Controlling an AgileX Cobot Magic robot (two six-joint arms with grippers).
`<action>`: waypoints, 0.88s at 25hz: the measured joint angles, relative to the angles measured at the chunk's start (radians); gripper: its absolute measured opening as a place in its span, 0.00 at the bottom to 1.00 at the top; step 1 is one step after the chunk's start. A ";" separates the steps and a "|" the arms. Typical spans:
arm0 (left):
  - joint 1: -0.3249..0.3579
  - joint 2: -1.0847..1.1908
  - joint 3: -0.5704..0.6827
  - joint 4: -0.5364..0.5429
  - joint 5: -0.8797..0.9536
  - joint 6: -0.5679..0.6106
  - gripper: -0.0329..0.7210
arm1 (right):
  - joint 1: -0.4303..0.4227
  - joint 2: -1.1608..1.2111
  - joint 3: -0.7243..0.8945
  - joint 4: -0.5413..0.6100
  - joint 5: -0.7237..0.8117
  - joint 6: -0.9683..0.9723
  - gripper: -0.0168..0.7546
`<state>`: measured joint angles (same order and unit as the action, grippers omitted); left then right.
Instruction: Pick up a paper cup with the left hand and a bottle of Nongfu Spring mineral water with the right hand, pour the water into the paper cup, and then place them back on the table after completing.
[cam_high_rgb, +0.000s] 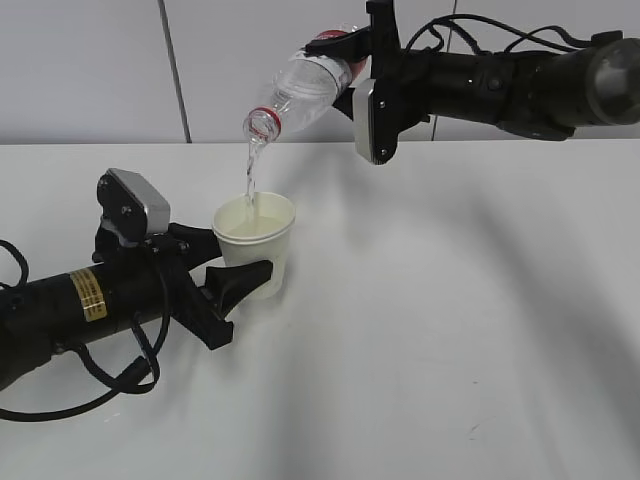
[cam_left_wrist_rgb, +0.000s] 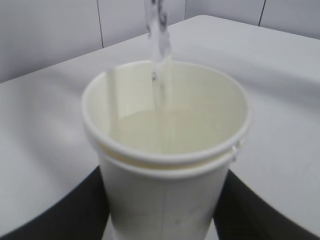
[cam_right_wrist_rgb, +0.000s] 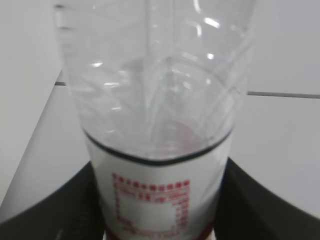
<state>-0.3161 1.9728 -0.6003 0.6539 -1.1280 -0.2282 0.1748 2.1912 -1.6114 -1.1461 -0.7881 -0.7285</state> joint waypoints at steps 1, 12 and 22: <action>0.000 0.000 0.000 0.000 0.000 0.000 0.56 | 0.000 0.000 0.000 0.000 0.000 0.000 0.55; 0.000 -0.001 0.000 0.000 0.001 -0.002 0.56 | 0.000 0.000 0.000 0.001 -0.005 -0.002 0.55; 0.000 -0.027 0.000 -0.001 0.009 -0.003 0.56 | 0.000 0.002 0.000 0.001 -0.006 0.233 0.55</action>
<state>-0.3161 1.9458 -0.6003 0.6533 -1.1189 -0.2307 0.1748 2.1930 -1.6114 -1.1455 -0.7945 -0.4951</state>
